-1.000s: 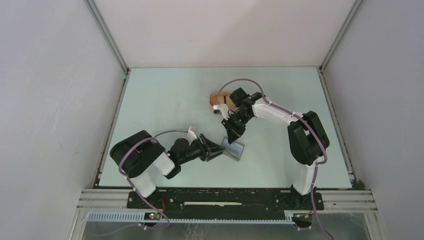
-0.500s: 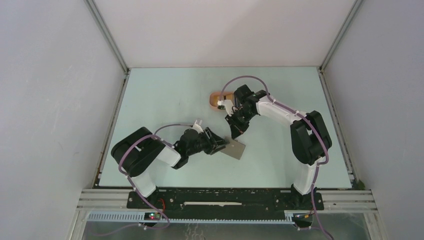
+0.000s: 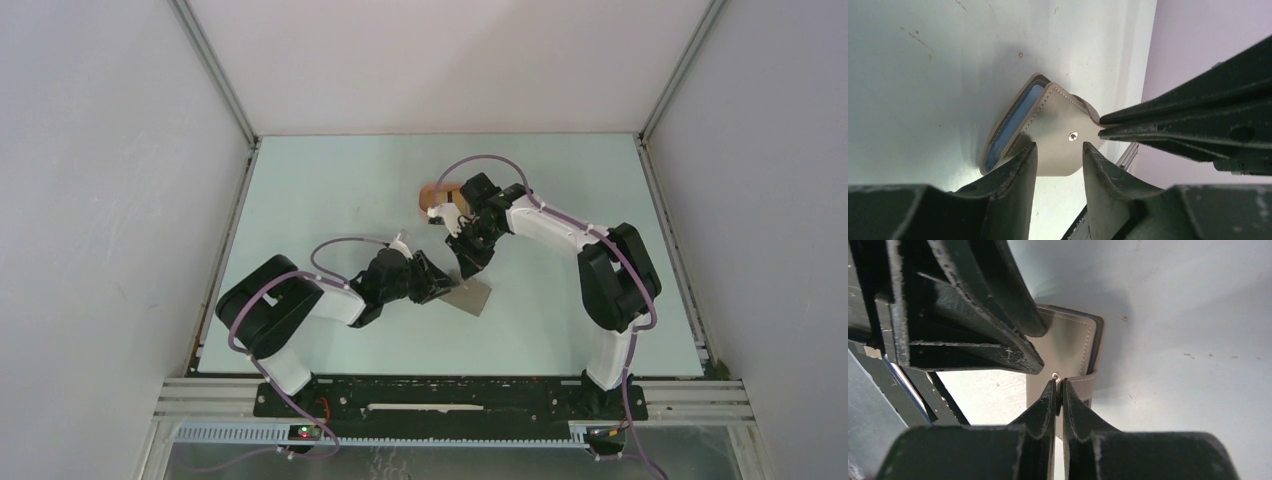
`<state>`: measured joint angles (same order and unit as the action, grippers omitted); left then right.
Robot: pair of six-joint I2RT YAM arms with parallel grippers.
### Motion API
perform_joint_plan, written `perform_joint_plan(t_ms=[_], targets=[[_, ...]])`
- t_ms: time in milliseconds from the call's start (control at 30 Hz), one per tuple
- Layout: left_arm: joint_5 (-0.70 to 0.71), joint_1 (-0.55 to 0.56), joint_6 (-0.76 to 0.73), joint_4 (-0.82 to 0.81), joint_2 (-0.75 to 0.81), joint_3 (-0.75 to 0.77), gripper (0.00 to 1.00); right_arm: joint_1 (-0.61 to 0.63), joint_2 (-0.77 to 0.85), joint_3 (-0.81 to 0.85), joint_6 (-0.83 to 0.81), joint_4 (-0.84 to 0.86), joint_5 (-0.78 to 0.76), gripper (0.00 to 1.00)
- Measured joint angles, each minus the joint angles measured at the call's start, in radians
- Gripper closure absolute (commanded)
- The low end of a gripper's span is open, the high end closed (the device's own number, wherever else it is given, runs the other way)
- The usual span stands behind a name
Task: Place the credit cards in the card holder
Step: Close the card holder at the center of the board.
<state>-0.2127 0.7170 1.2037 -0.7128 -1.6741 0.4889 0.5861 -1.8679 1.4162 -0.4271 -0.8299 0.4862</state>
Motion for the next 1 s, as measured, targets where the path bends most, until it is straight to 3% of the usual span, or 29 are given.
perform_joint_plan(t_ms=[200, 367, 500, 733, 1000], targets=[[0.002, 0.000, -0.027, 0.037, 0.010, 0.000, 0.69, 0.046, -0.007, 0.000, -0.029, -0.026, -0.032, 0.75], [0.016, 0.000, -0.045, 0.058, 0.010, 0.000, 0.70, 0.050, -0.055, 0.001, -0.032, -0.048, -0.051, 0.62], [0.018, 0.000, -0.055, 0.073, 0.010, 0.010, 0.70, 0.049, -0.069, 0.001, -0.033, -0.061, -0.059, 0.57], [0.018, 0.000, -0.073, 0.097, 0.010, 0.024, 0.70, 0.034, -0.069, 0.004, -0.033, -0.067, -0.047, 0.56], [0.018, 0.000, -0.086, 0.109, 0.010, 0.032, 0.71, 0.029, -0.065, 0.004, -0.032, -0.064, -0.041, 0.67]])
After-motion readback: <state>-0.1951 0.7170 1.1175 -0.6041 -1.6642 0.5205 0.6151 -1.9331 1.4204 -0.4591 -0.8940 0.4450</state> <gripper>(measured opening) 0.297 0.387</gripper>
